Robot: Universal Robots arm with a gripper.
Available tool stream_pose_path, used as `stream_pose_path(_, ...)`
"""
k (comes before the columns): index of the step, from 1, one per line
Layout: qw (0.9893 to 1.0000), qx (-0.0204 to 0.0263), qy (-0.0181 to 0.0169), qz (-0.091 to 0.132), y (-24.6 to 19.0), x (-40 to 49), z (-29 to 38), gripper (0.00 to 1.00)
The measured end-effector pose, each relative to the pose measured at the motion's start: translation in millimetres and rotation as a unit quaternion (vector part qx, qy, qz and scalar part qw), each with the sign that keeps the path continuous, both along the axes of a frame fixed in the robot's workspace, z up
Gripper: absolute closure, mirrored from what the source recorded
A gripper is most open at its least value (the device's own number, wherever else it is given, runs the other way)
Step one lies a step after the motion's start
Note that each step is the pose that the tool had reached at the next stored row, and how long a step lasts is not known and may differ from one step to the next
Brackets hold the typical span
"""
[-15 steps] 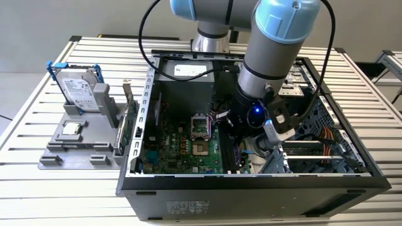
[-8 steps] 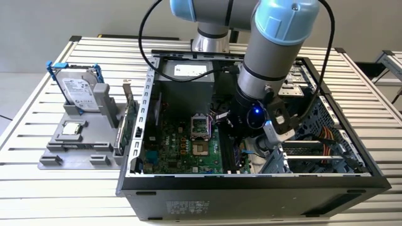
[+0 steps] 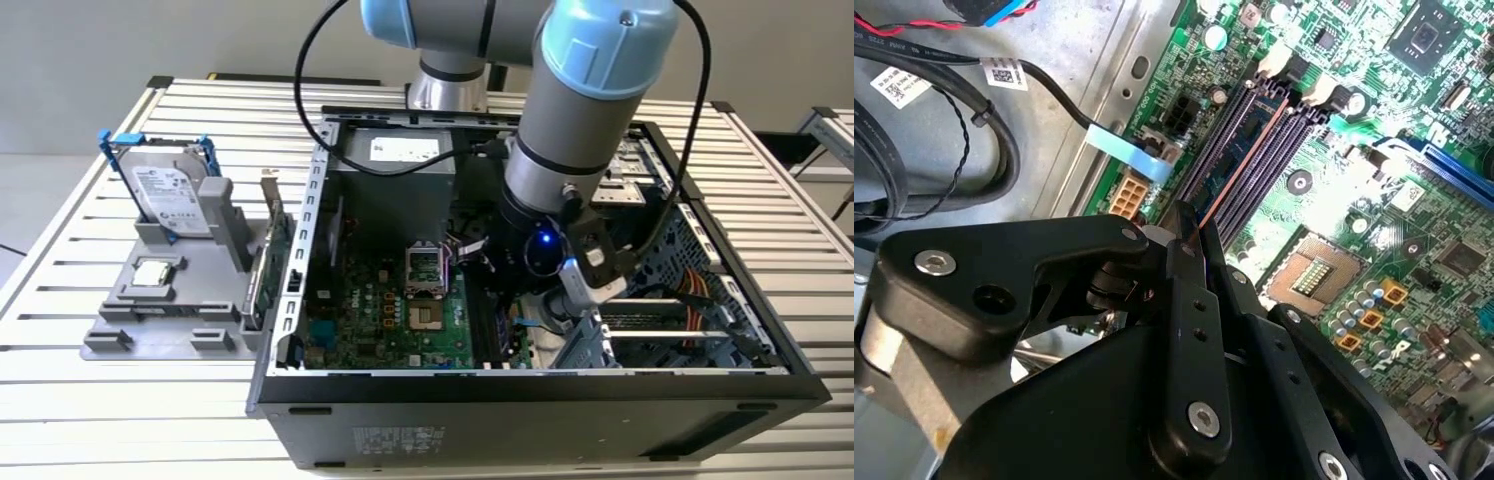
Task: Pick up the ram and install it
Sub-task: 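Insert the ram into the slot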
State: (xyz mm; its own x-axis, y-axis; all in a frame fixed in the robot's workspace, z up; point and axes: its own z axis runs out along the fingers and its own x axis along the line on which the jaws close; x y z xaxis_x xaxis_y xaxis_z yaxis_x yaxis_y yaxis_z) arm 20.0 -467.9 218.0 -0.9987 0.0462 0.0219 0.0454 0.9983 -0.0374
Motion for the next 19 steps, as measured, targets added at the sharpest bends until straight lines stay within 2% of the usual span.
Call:
stream_pose_path(8,1.0,-0.0004,0.0003,0.009,-2.6,0.0,0.1,1.0)
stream_pose_path(19,1.0,-0.0004,0.0003,0.009,-3.0,0.0,0.0,1.0)
